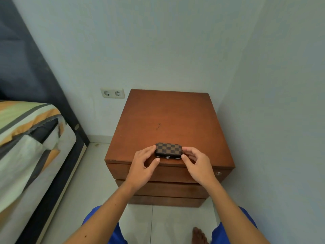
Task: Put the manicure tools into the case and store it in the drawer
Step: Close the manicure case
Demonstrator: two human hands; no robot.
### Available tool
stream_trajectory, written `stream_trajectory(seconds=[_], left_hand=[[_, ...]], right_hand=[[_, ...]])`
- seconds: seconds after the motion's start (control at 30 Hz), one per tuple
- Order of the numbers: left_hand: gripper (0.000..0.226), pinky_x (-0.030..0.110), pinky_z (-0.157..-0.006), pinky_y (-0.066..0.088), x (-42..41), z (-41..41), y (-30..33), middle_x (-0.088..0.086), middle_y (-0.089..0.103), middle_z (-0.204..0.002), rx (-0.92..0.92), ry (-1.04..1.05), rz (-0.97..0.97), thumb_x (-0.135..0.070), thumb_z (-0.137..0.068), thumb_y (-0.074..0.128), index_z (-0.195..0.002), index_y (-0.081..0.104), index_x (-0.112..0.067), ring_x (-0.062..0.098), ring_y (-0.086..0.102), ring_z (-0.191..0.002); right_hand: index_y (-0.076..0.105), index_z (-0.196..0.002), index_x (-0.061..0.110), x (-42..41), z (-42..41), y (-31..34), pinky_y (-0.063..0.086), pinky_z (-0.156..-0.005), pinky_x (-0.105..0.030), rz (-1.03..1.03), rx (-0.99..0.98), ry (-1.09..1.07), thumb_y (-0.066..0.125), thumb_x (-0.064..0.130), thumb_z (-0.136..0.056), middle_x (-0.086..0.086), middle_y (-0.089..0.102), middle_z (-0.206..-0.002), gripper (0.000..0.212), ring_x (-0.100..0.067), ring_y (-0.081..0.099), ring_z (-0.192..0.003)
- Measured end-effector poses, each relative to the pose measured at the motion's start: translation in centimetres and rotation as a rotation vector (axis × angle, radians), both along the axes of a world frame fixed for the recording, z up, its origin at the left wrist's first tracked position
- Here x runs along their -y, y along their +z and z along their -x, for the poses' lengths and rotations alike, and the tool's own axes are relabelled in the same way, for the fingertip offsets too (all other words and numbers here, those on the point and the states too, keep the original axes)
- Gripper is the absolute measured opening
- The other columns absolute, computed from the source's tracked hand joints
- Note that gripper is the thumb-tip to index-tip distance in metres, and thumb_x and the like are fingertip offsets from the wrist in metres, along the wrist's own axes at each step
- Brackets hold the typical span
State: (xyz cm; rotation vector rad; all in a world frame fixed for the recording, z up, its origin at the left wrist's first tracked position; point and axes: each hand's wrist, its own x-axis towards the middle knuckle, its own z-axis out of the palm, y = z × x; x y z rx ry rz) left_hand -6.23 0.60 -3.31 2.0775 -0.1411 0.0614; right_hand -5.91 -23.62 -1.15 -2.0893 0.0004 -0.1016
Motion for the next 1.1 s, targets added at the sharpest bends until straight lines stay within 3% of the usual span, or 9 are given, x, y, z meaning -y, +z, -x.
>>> stream_trajectory(seconds=[0.1,0.2,0.33,0.47,0.67,0.77,0.87,1.0,1.1], left_hand=[[0.058,0.026,-0.122,0.031,-0.3,0.7,-0.8,-0.019,0.047,-0.159,0.034,-0.053,-0.123,-0.036,-0.104,0.068,-0.159,0.049,-0.028,0.0,0.03,-0.149],[0.063,0.028,-0.122,0.032,-0.4,1.3,-1.1,-0.018,0.042,-0.164,0.07,-0.085,-0.217,-0.043,-0.105,0.064,-0.162,0.043,-0.026,0.002,0.028,-0.152],[0.058,0.031,-0.121,0.037,-0.4,0.8,-0.2,-0.015,0.05,-0.157,0.11,-0.059,-0.263,-0.047,-0.105,0.063,-0.157,0.051,-0.025,0.004,0.037,-0.147],[0.042,0.033,-0.111,0.049,-0.4,-1.8,1.4,-0.012,0.061,-0.14,0.159,-0.018,-0.256,-0.04,-0.106,0.064,-0.145,0.061,-0.025,0.005,0.051,-0.13],[0.033,0.031,-0.11,0.046,0.5,-5.4,1.7,-0.009,0.065,-0.135,0.148,-0.117,-0.315,-0.035,-0.103,0.07,-0.133,0.073,-0.022,0.01,0.056,-0.128],[0.032,0.034,-0.107,0.049,0.4,-5.9,1.1,-0.008,0.069,-0.127,0.162,-0.138,-0.307,-0.034,-0.101,0.075,-0.13,0.075,-0.021,0.011,0.06,-0.121],[0.035,0.025,-0.105,0.045,0.2,-5.8,0.3,-0.007,0.07,-0.128,0.2,-0.143,-0.313,-0.033,-0.1,0.075,-0.133,0.074,-0.021,0.011,0.059,-0.121],[0.035,0.021,-0.102,0.042,-0.1,-6.0,-0.7,-0.007,0.072,-0.127,0.238,-0.17,-0.3,-0.033,-0.099,0.076,-0.132,0.075,-0.021,0.012,0.059,-0.119],[0.034,0.027,-0.099,0.047,-0.3,-6.5,-1.0,-0.006,0.073,-0.124,0.265,-0.193,-0.336,-0.033,-0.099,0.075,-0.13,0.076,-0.019,0.016,0.06,-0.115]], right_hand=[[0.068,-0.136,0.021,-0.2,1.0,-0.8,0.042,-0.117,-0.03,0.23,0.089,0.075,0.066,0.023,-0.1,0.01,0.063,-0.141,0.036,-0.007,0.055,-0.133],[0.061,-0.145,0.021,-0.4,1.4,-1.0,0.035,-0.119,-0.028,0.297,0.071,0.102,0.064,0.023,-0.101,0.011,0.055,-0.15,0.044,-0.006,0.047,-0.14],[0.069,-0.132,0.019,-0.2,0.6,-0.4,0.047,-0.111,-0.029,0.251,0.121,0.089,0.068,0.022,-0.099,0.01,0.063,-0.135,0.034,-0.006,0.057,-0.126],[0.072,-0.124,0.018,-0.4,-1.8,1.0,0.055,-0.1,-0.027,0.193,0.121,0.076,0.072,0.023,-0.097,0.011,0.066,-0.123,0.028,-0.004,0.063,-0.111],[0.074,-0.123,0.019,-1.0,-4.6,1.2,0.053,-0.102,-0.038,0.338,0.089,0.205,0.073,0.032,-0.095,0.008,0.066,-0.12,0.031,-0.013,0.061,-0.113],[0.072,-0.125,0.018,-0.9,-4.9,0.8,0.049,-0.102,-0.034,0.398,0.109,0.236,0.07,0.034,-0.097,0.007,0.063,-0.12,0.033,-0.014,0.055,-0.115],[0.07,-0.129,0.014,-0.9,-4.7,0.1,0.042,-0.103,-0.026,0.455,0.158,0.26,0.066,0.033,-0.101,0.005,0.059,-0.122,0.034,-0.014,0.05,-0.117],[0.073,-0.125,0.009,-1.0,-4.0,-1.3,0.044,-0.103,-0.027,0.462,0.248,0.261,0.065,0.027,-0.102,0.001,0.06,-0.117,0.03,-0.017,0.051,-0.115],[0.074,-0.121,0.008,-0.8,-4.3,-1.7,0.043,-0.102,-0.026,0.449,0.258,0.271,0.064,0.028,-0.102,0.0,0.059,-0.114,0.029,-0.018,0.051,-0.115]])
